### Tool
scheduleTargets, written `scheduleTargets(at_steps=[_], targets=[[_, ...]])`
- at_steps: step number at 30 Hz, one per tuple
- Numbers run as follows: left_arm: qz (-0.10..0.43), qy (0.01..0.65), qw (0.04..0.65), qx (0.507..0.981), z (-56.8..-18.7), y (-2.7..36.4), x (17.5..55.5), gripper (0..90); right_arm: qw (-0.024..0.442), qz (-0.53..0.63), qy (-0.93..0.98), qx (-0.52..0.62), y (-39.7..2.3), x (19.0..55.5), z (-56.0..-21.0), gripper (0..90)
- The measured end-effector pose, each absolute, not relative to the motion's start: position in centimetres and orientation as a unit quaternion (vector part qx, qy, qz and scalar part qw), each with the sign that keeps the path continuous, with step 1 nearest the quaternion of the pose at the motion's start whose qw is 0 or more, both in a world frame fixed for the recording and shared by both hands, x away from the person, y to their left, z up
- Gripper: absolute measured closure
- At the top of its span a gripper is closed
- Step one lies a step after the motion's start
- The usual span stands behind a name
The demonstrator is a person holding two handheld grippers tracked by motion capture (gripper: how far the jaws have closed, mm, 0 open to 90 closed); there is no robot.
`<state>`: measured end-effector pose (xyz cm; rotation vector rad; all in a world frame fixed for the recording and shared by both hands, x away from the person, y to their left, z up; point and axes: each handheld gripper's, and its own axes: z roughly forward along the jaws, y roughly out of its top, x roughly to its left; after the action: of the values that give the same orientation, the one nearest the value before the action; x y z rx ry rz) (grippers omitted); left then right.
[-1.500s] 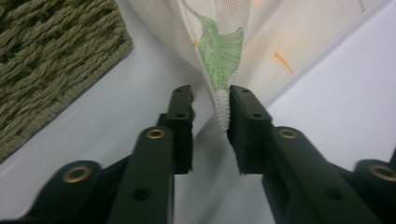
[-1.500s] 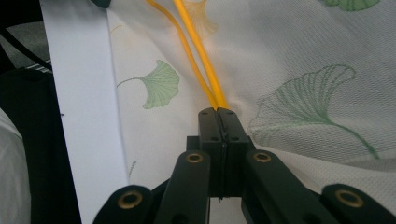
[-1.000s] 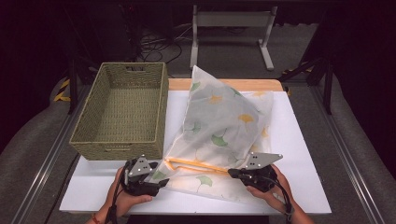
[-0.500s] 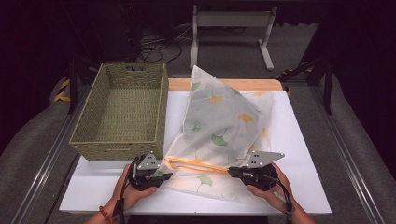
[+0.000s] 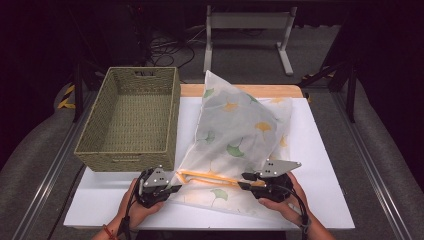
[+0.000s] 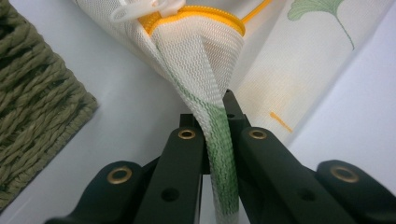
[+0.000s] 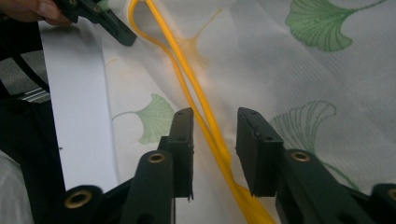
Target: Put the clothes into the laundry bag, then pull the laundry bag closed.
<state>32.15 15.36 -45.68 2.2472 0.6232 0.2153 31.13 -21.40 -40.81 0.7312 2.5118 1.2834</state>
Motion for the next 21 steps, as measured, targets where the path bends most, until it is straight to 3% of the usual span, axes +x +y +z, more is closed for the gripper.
scheduleTargets(at_steps=[4,5,6,9,11,15,17,20,21], targets=[[0.082,0.246,0.391,0.883,-45.8,15.5,32.0,88.6,0.112,0.452,0.85,0.247,-20.4,31.4,-40.2,63.6],[0.082,0.245,0.396,0.881,-45.9,15.5,32.0,85.8,0.114,0.455,0.849,0.243,-19.8,31.5,-40.0,63.8],[0.082,0.245,0.399,0.88,-45.8,15.6,32.0,77.4,0.116,0.455,0.85,0.24,-19.2,31.7,-39.9,63.8],[0.075,0.243,0.412,0.875,-45.7,15.9,31.9,67.9,0.115,0.452,0.854,0.231,-18.0,31.9,-39.9,64.0],[0.073,0.253,0.418,0.869,-45.6,16.0,32.1,54.5,0.112,0.451,0.856,0.226,-17.4,32.0,-40.0,64.0],[0.064,0.262,0.436,0.859,-45.3,16.5,32.5,49.2,0.107,0.449,0.858,0.223,-17.0,32.2,-40.2,63.7],[0.058,0.263,0.446,0.854,-45.1,16.7,32.7,49.2,0.106,0.447,0.859,0.224,-16.9,32.4,-40.3,63.6],[0.049,0.264,0.452,0.851,-45.0,16.9,32.9,62.1,0.106,0.446,0.859,0.226,-16.8,32.6,-40.4,63.6],[0.047,0.263,0.45,0.852,-45.0,17.0,33.0,70.5,0.107,0.446,0.859,0.226,-16.7,32.6,-40.4,63.6]])
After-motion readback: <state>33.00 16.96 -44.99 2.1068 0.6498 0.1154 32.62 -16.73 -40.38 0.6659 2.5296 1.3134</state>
